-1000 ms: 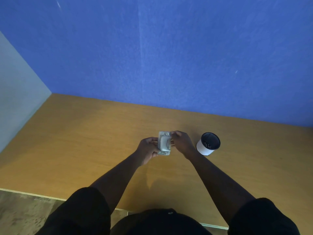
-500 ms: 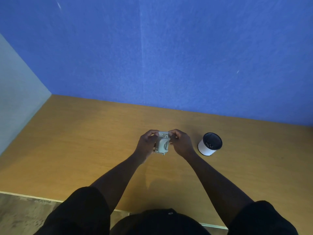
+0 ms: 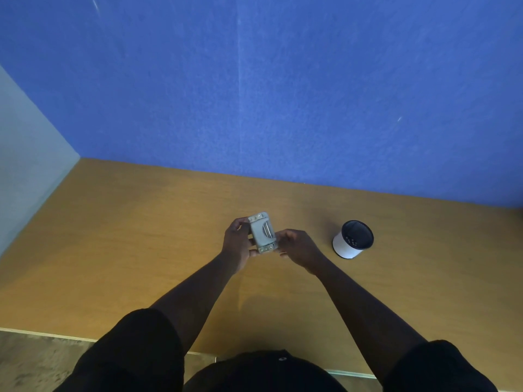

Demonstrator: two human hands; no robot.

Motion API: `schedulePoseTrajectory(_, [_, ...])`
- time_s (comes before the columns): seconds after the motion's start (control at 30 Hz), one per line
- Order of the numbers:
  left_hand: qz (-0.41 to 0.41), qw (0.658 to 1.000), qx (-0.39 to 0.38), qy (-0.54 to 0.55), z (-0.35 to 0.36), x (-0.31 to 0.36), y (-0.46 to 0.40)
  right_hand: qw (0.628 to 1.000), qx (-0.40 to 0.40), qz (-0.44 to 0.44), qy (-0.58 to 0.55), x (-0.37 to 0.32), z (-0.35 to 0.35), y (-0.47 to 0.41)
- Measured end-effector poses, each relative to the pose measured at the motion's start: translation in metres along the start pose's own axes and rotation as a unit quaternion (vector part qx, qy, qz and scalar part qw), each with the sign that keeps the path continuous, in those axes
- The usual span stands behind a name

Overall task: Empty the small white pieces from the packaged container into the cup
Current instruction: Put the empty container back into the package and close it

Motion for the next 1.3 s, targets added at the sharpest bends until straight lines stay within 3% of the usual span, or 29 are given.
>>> schedulePoseTrajectory(0.23, [-0.042,0.998,0.005,0.038,0.001,-0.005,0.000,0.999,0.037,0.027,-0.025,0.005,0.001,-0.005])
schedulePoseTrajectory(0.47, [-0.016,0.993,-0.111,-0.038,0.004,-0.006,-0.001,0.999,0.036,0.026,-0.012,0.009,0.001,-0.006])
schedulePoseTrajectory(0.6, [0.030,0.990,-0.110,-0.089,0.004,-0.005,-0.004,0.999,0.020,0.026,-0.008,0.010,-0.003,-0.006])
schedulePoseTrajectory(0.87, [0.072,0.975,-0.135,-0.164,0.016,-0.003,0.005,0.994,0.094,-0.049,-0.016,-0.022,-0.031,-0.008])
schedulePoseTrajectory(1.1, [0.069,0.972,-0.140,-0.174,0.023,-0.005,0.006,0.985,0.131,-0.072,0.085,-0.028,-0.039,-0.011])
schedulePoseTrajectory(1.23, [0.042,0.978,-0.130,-0.155,0.026,-0.008,0.007,0.984,0.154,-0.055,0.066,-0.023,-0.039,-0.012])
schedulePoseTrajectory(1.3, [0.025,0.980,-0.122,-0.154,0.026,-0.012,0.003,0.992,0.123,-0.016,0.030,-0.009,-0.035,-0.020])
Point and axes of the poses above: each hand's wrist, its own y-axis away from the middle knuckle, its own z-axis out of the palm, x = y × z, the point moved 7 cm from there along -y, towards the middle knuckle, and after that the axes turned 14 degrees about z, right-handed, at the moved point
